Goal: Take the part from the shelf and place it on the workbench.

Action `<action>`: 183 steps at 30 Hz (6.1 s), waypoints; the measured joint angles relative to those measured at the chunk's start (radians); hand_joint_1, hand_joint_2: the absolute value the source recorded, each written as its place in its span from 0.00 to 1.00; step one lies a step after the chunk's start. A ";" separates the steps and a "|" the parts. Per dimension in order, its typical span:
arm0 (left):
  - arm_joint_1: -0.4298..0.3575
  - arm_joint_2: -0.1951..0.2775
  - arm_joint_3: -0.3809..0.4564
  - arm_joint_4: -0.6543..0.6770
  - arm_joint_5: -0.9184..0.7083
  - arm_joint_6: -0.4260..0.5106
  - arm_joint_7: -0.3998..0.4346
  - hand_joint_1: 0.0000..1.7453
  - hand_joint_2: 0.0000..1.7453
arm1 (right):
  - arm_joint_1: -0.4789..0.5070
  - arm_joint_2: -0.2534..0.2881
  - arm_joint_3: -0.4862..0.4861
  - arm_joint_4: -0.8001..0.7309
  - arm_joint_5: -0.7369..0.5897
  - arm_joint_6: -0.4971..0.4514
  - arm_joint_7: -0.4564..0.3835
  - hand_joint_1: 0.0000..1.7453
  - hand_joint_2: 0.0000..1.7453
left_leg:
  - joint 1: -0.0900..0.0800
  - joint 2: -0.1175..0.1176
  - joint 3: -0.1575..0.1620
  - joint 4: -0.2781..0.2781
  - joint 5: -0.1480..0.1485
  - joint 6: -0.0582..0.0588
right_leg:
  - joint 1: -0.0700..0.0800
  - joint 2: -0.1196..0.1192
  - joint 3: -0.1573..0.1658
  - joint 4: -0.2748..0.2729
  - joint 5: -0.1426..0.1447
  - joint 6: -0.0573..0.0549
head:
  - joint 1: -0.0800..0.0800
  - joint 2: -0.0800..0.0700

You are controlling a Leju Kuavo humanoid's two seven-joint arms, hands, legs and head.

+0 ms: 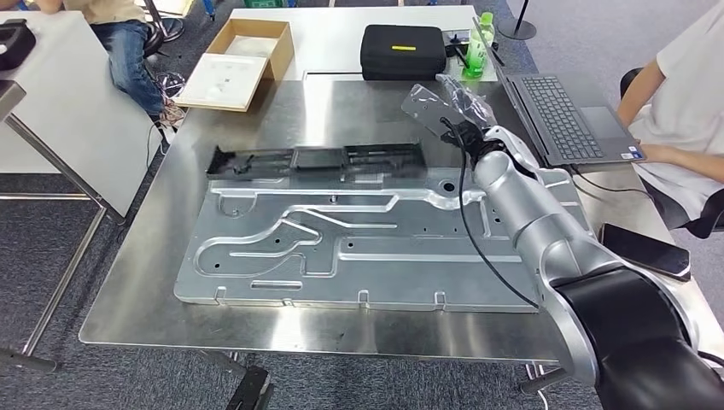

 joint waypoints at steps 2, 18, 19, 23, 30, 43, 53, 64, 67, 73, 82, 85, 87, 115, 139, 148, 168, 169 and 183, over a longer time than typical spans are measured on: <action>-0.001 0.001 0.000 0.000 0.000 0.000 0.000 0.00 0.00 | -0.001 0.003 0.000 0.000 0.000 -0.003 -0.002 0.00 0.00 | -0.003 0.000 0.070 -0.142 0.066 0.011 | 0.002 0.001 0.004 0.000 -0.002 0.003 | 0.000 0.000; -0.003 -0.002 0.001 0.000 -0.013 0.001 0.003 0.00 0.00 | 0.097 0.001 0.004 -0.178 0.055 -0.246 -0.185 0.00 0.00 | -0.006 0.000 0.121 -0.243 0.093 0.038 | -0.005 -0.001 -0.019 0.046 -0.007 0.045 | 0.001 0.000; -0.004 -0.003 0.001 0.000 -0.016 0.001 0.005 0.00 0.00 | 0.113 -0.002 0.011 -0.221 0.088 -0.273 -0.189 0.00 0.00 | -0.008 0.000 0.119 -0.239 0.090 0.034 | -0.003 0.000 -0.005 0.014 -0.001 0.040 | 0.000 0.000; -0.006 -0.007 0.000 0.000 -0.025 0.000 0.011 0.00 0.00 | 0.165 -0.021 0.045 -0.355 0.188 -0.332 -0.190 0.00 0.00 | -0.007 0.000 0.113 -0.229 0.078 0.015 | -0.001 0.001 -0.001 0.000 0.000 0.015 | 0.000 0.000; -0.005 -0.010 0.000 0.000 -0.029 0.000 0.014 0.00 0.00 | 0.206 -0.031 0.069 -0.447 0.244 -0.356 -0.188 0.00 0.00 | 0.001 0.002 0.001 0.029 -0.029 -0.005 | -0.003 -0.009 0.001 -0.004 0.003 -0.001 | 0.000 0.000; -0.006 -0.013 -0.002 0.000 -0.039 0.003 0.023 0.00 0.00 | 0.300 -0.048 0.116 -0.632 0.414 -0.412 -0.157 0.00 0.00 | -0.007 -0.008 0.124 -0.260 0.104 0.054 | 0.000 -0.009 -0.086 0.215 -0.128 0.040 | 0.001 0.000; 0.028 -0.005 0.001 0.000 -0.021 0.023 0.034 0.00 0.00 | 0.356 -0.045 0.172 -0.711 0.441 -0.409 -0.159 0.00 0.00 | -0.006 -0.095 0.104 -0.237 0.097 0.021 | -0.006 0.031 0.013 0.002 -0.013 0.022 | 0.000 0.000; 0.043 0.006 0.001 0.001 -0.022 0.021 0.041 0.00 0.00 | 0.375 -0.035 0.208 -0.748 0.449 -0.409 -0.158 0.00 0.00 | -0.005 0.059 0.095 -0.196 0.082 0.001 | -0.003 -0.089 0.026 -0.007 -0.020 0.010 | -0.005 0.000; 0.038 0.006 0.001 0.001 -0.023 0.021 0.042 0.00 0.00 | 0.372 -0.035 0.209 -0.755 0.450 -0.410 -0.157 0.00 0.00 | -0.014 0.062 0.114 -0.245 0.093 0.018 | 0.005 -0.117 0.031 -0.009 -0.022 0.023 | -0.004 0.000; 0.033 0.008 0.002 0.001 -0.024 0.021 0.046 0.00 0.00 | 0.367 -0.039 0.210 -0.763 0.456 -0.409 -0.154 0.00 0.00 | -0.005 -0.005 0.119 -0.260 0.110 0.048 | -0.003 -0.019 -0.053 0.199 -0.143 0.044 | -0.003 0.000; 0.029 0.001 0.005 0.001 -0.016 0.022 0.064 0.00 0.00 | 0.296 -0.051 0.208 -0.768 0.467 -0.365 -0.143 0.00 0.00 | -0.003 -0.116 0.099 -0.237 0.105 0.028 | -0.002 0.066 0.020 0.003 -0.021 0.025 | -0.003 0.000; 0.036 0.005 0.019 0.002 0.006 -0.007 0.096 0.00 0.00 | 0.290 -0.042 0.212 -0.775 0.471 -0.356 -0.144 0.00 0.00 | -0.005 -0.086 0.084 -0.214 0.091 0.011 | -0.007 0.031 0.027 -0.007 -0.016 0.010 | -0.006 0.000; 0.038 0.008 0.030 0.002 0.018 -0.029 0.106 0.00 0.00 | 0.289 -0.036 0.218 -0.781 0.474 -0.354 -0.144 0.00 0.00 | -0.005 -0.026 0.038 -0.117 0.039 0.001 | -0.008 0.005 0.031 -0.011 -0.016 0.001 | -0.010 0.000; 0.033 0.021 0.048 0.002 -0.007 0.016 0.044 0.00 0.00 | 0.295 0.017 0.248 -0.773 0.479 -0.396 -0.159 0.00 0.00 | 0.004 -0.111 0.080 -0.226 0.106 0.004 | -0.007 0.049 0.027 -0.008 -0.018 0.009 | -0.011 0.000; 0.046 0.013 0.046 0.003 0.009 -0.041 0.035 0.00 0.00 | 0.317 0.020 0.269 -0.761 0.491 -0.398 -0.159 0.00 0.00 | 0.002 -0.077 0.097 -0.249 0.123 0.040 | -0.003 0.018 -0.028 0.130 -0.067 0.034 | -0.014 0.000; 0.046 0.006 0.046 0.003 0.007 -0.055 0.034 0.00 0.00 | 0.311 0.020 0.277 -0.760 0.492 -0.398 -0.158 0.00 0.00 | 0.002 -0.039 0.023 -0.125 0.063 -0.007 | -0.008 0.010 0.038 -0.013 -0.020 0.002 | -0.017 0.000; 0.020 0.003 0.030 0.003 -0.011 -0.056 0.053 0.00 0.00 | 0.302 0.009 0.277 -0.764 0.498 -0.386 -0.156 0.00 0.00 | -0.005 -0.055 0.091 -0.249 0.127 0.048 | 0.000 -0.002 -0.068 0.228 -0.127 0.036 | -0.017 0.000; 0.020 0.003 0.029 0.003 -0.011 -0.056 0.053 0.00 0.00 | 0.301 0.009 0.277 -0.764 0.499 -0.386 -0.156 0.00 0.00 | -0.006 -0.069 0.091 -0.246 0.125 0.048 | 0.000 0.009 -0.043 0.165 -0.084 0.032 | -0.016 0.000; 0.023 0.002 0.027 0.003 -0.004 -0.051 0.054 0.00 0.00 | 0.298 0.014 0.292 -0.762 0.506 -0.387 -0.153 0.00 0.00 | 0.011 0.002 -0.049 0.008 0.032 -0.015 | 0.002 -0.054 0.056 -0.026 -0.027 -0.006 | -0.019 0.000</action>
